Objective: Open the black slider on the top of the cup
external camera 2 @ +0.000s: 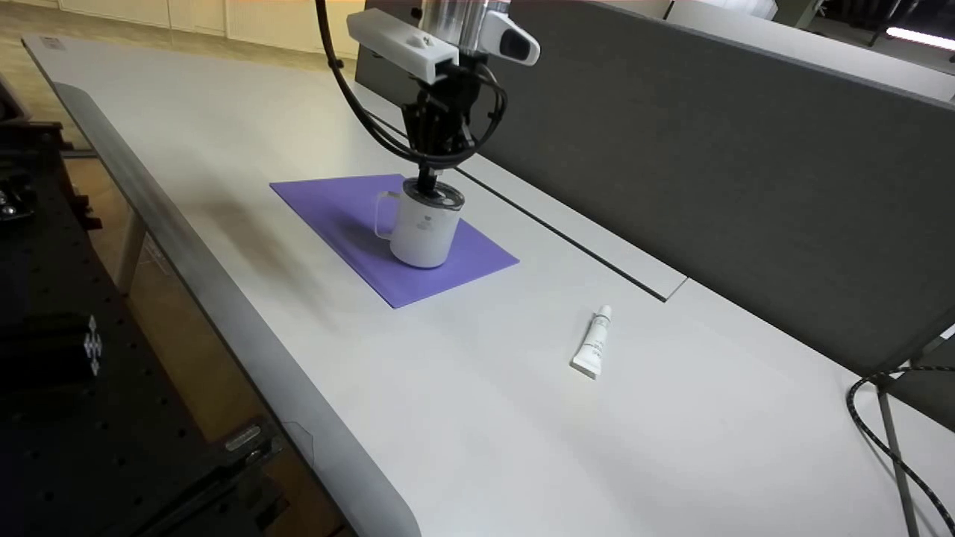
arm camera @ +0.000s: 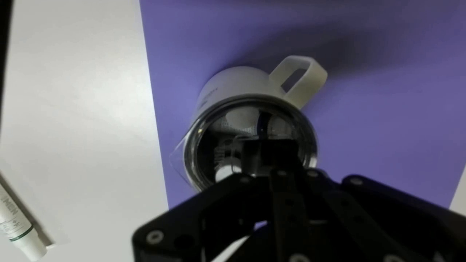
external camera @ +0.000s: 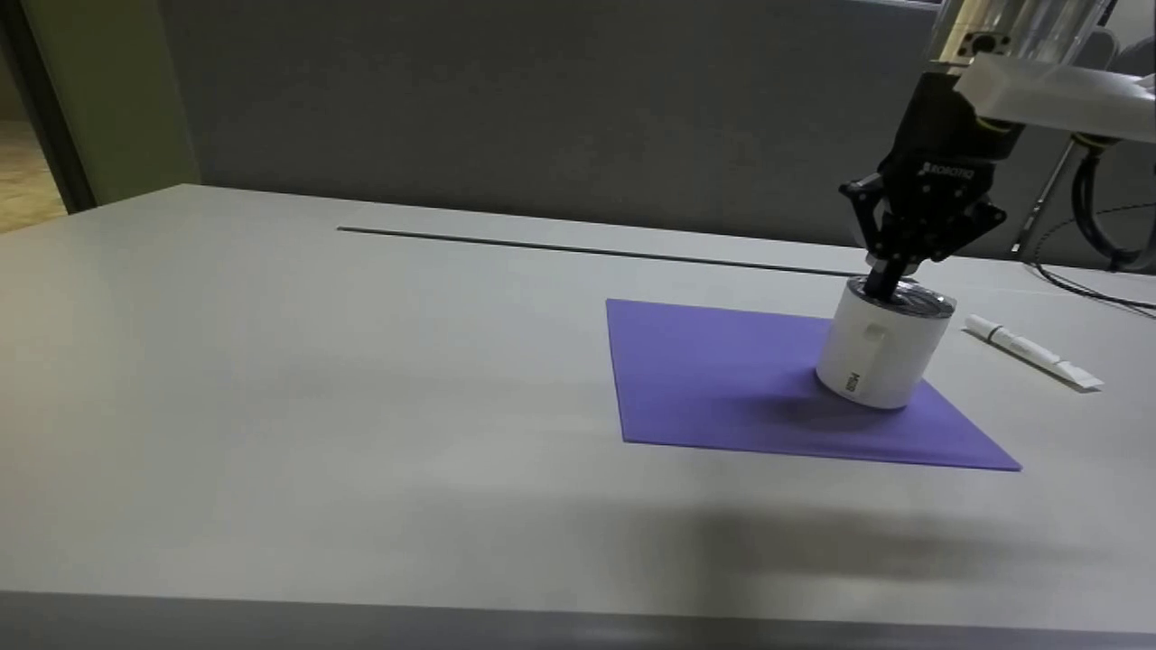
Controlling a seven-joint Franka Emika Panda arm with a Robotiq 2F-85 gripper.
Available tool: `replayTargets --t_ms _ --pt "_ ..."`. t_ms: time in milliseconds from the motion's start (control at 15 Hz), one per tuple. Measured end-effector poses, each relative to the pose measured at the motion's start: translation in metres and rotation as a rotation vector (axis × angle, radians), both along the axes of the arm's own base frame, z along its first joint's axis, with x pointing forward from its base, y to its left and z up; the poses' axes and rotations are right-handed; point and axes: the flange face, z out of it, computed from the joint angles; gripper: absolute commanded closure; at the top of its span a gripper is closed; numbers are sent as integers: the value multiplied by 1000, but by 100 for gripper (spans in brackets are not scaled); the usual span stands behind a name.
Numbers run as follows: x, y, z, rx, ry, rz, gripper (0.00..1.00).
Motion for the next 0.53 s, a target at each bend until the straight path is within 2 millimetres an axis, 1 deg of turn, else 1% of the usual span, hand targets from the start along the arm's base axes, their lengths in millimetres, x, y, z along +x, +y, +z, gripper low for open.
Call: replayTargets --t_ms 533 --pt "0 -4 0 0 0 -9 100"
